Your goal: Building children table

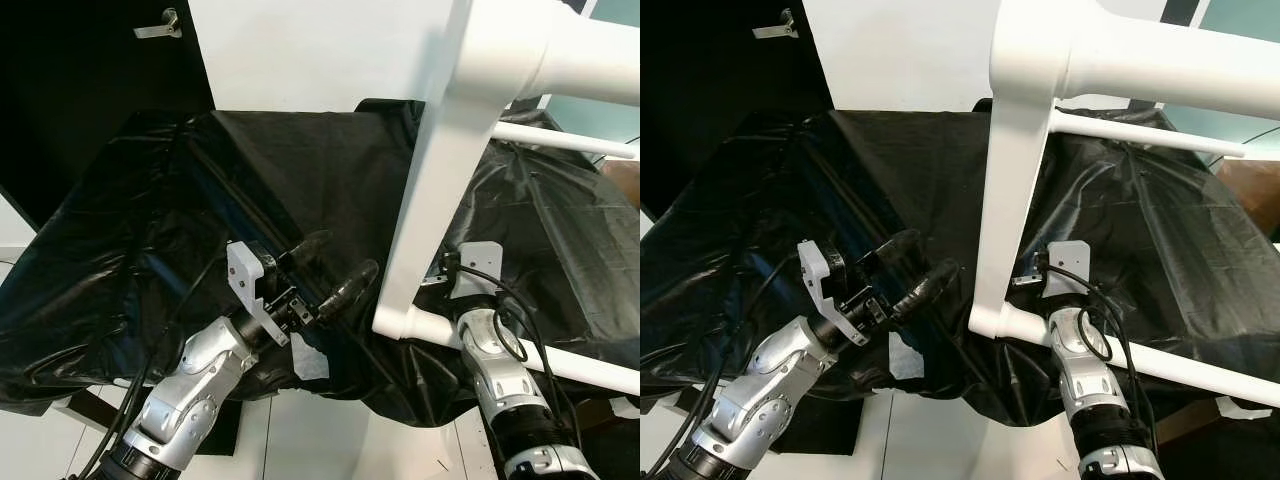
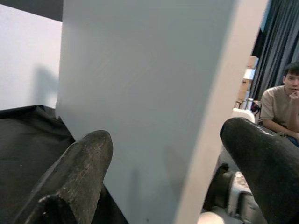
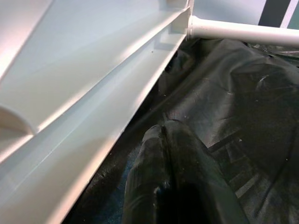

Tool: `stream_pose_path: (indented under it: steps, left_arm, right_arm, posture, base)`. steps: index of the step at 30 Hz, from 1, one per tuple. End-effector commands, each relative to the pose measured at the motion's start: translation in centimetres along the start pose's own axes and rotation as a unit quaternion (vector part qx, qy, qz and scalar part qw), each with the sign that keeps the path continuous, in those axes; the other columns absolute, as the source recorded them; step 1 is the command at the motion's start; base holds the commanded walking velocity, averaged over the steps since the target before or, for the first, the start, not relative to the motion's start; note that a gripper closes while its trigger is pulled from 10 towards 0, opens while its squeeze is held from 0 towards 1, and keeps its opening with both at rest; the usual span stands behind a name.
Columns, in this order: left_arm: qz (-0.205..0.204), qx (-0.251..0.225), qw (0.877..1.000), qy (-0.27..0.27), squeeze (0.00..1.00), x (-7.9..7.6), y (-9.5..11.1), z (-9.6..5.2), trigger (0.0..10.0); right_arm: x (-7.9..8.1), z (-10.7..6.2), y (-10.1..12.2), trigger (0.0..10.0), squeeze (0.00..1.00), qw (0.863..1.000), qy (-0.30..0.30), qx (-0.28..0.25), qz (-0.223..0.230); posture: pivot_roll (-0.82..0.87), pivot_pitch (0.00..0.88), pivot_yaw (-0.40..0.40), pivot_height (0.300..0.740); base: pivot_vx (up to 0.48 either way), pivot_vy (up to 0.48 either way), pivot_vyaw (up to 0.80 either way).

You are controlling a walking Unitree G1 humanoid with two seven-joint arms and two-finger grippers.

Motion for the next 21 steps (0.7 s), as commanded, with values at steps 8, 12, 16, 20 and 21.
stream_pose_path:
  steps: [8, 12, 16, 20, 21]
  left_arm:
    - [0.037, 0.006, 0.996, -0.077, 0.03, -0.6, -0.9, 2.0, 10.0]
    - [0.035, 0.007, 0.997, -0.061, 0.02, -0.6, -1.0, 3.0, 10.0]
    - [0.038, 0.004, 0.997, -0.072, 0.02, -0.8, -0.7, 3.2, 10.0]
    - [0.039, 0.004, 0.996, -0.078, 0.02, -0.8, -0.6, 3.3, 10.0]
    - [0.039, 0.004, 0.996, -0.078, 0.02, -0.8, -0.6, 3.3, 10.0]
  right_arm:
    - [1.6, 0.2, -2.1, 10.0, 0.00, 0.998, 0.024, 0.050, -0.003]
    - [2.4, -0.2, -2.6, 10.0, 0.00, 0.998, 0.036, 0.056, -0.002]
    - [2.6, -0.6, -3.5, 10.0, 0.00, 0.997, 0.040, 0.070, -0.006]
    - [2.5, -0.5, -3.7, 10.0, 0.00, 0.996, 0.039, 0.076, -0.012]
    - [2.5, -0.5, -3.7, 10.0, 0.00, 0.996, 0.039, 0.076, -0.012]
  posture:
    - [-0.04, 0.033, 0.007, 0.740]
    - [-0.04, 0.033, 0.012, 0.740]
    - [-0.04, 0.033, 0.020, 0.740]
    - [-0.04, 0.032, 0.022, 0.740]
    - [-0.04, 0.032, 0.022, 0.740]
  base:
    - [0.000, 0.000, 0.00]
    - [0.000, 0.000, 0.00]
    - [0.000, 0.000, 0.00]
    - [0.000, 0.000, 0.00]
    - [0.000, 0.000, 0.00]
Point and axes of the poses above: a point about 5 cm out from each wrist's last joint towards the gripper, its own z axis pointing out of the wrist towards the gripper, its own y axis along the axis of the wrist's last joint, x = y × z, the point moved 3 cm from there along z, pointing out of the wrist towards the gripper, and after that the axes turned 9 degrees about z, right-handed, at the moved point
